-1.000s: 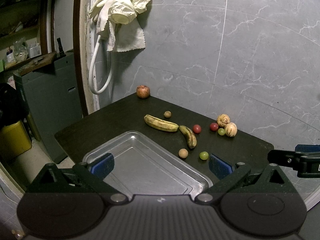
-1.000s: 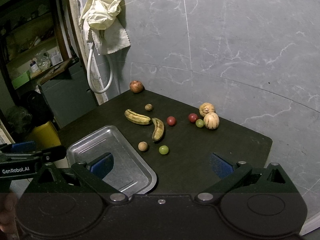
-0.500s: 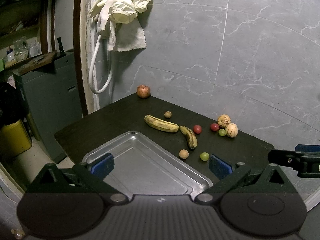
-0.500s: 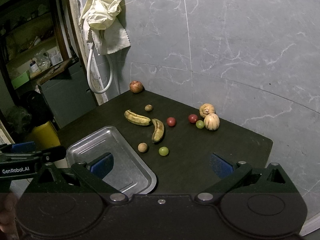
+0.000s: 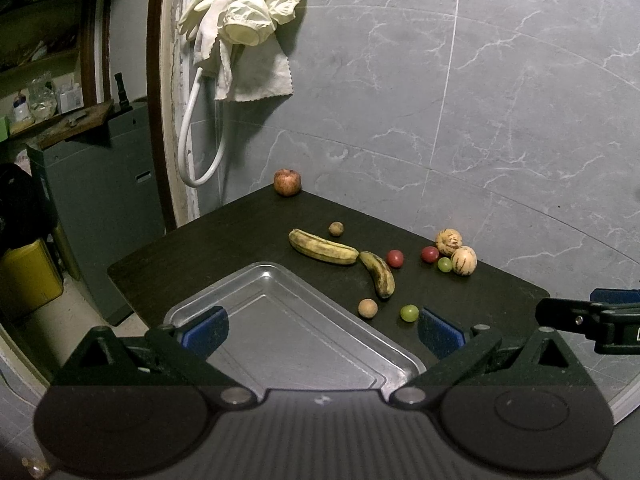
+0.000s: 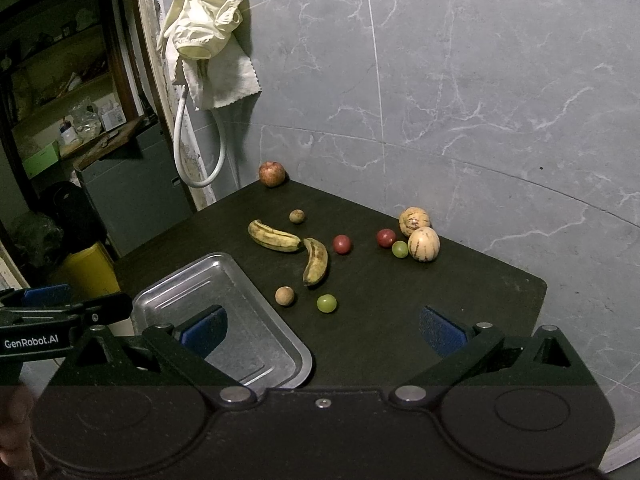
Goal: Organize fruits
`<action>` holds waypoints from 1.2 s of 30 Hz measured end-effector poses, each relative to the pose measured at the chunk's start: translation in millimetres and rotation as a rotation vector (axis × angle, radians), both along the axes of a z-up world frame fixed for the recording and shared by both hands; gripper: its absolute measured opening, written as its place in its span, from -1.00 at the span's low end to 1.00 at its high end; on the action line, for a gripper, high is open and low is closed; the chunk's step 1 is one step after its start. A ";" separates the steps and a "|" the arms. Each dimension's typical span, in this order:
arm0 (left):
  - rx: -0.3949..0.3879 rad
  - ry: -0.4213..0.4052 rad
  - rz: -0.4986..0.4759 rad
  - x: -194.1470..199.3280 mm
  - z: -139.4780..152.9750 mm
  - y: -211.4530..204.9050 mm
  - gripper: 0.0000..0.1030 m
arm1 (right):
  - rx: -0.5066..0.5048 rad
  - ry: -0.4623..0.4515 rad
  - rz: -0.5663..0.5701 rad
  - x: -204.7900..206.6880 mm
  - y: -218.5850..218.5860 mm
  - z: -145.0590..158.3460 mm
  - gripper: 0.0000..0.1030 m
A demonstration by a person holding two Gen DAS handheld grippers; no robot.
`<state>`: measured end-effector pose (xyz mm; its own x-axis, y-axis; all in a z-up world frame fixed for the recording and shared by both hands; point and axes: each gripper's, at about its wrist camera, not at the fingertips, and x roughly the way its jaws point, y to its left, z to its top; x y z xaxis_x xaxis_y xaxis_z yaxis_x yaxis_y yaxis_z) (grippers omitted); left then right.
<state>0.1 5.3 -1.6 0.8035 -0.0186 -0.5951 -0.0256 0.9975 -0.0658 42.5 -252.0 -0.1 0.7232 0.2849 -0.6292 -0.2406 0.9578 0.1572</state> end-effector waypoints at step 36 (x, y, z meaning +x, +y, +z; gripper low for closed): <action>-0.212 0.053 0.106 7.4 -7.1 -18.2 0.99 | 0.055 0.051 0.092 37.9 -64.5 -19.4 0.99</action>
<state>7.5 -12.9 -8.7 0.7756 -0.0653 -0.6278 -0.1379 0.9531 -0.2696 80.4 -316.5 -19.5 0.6596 0.3837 -0.6463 -0.3173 0.9216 0.2234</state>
